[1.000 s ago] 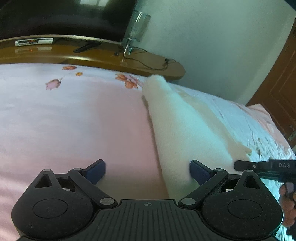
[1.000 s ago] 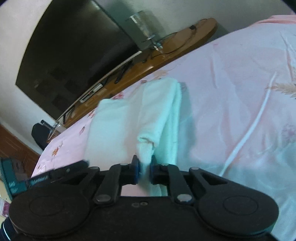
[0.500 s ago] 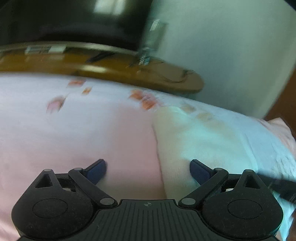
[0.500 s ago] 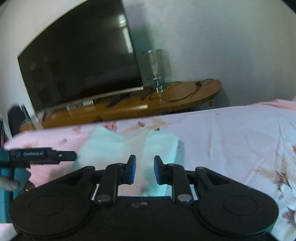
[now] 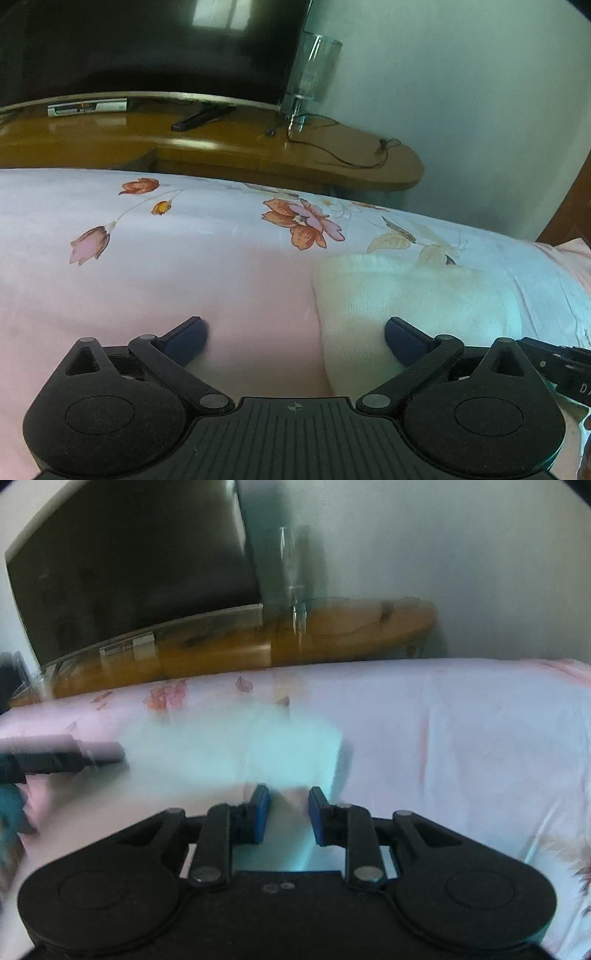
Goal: Fold small clothes
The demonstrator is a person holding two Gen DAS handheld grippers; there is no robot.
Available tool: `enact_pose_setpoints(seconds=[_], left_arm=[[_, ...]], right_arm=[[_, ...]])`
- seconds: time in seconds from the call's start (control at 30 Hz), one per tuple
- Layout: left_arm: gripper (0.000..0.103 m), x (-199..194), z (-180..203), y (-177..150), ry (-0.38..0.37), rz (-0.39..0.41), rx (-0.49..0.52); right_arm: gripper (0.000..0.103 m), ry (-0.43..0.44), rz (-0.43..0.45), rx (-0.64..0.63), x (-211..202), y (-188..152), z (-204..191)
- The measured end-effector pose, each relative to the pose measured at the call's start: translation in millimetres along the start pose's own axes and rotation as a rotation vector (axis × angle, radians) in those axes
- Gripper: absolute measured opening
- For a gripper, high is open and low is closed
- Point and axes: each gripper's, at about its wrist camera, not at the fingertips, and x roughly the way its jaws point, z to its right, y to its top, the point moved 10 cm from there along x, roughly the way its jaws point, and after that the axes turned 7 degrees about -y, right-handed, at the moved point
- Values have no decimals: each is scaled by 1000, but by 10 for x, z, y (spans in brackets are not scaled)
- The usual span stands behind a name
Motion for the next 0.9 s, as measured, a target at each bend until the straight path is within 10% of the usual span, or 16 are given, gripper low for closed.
enact_pose_setpoints(seconds=[0.63,0.9], left_arm=[[103,-492,168,-225,-1,28,74],[103,-717,99,-429,-30,24,62]], right_arm=[[28,94,124,-76,-728,30,-484],[23,-4,25,-89,-596,-133,-276]])
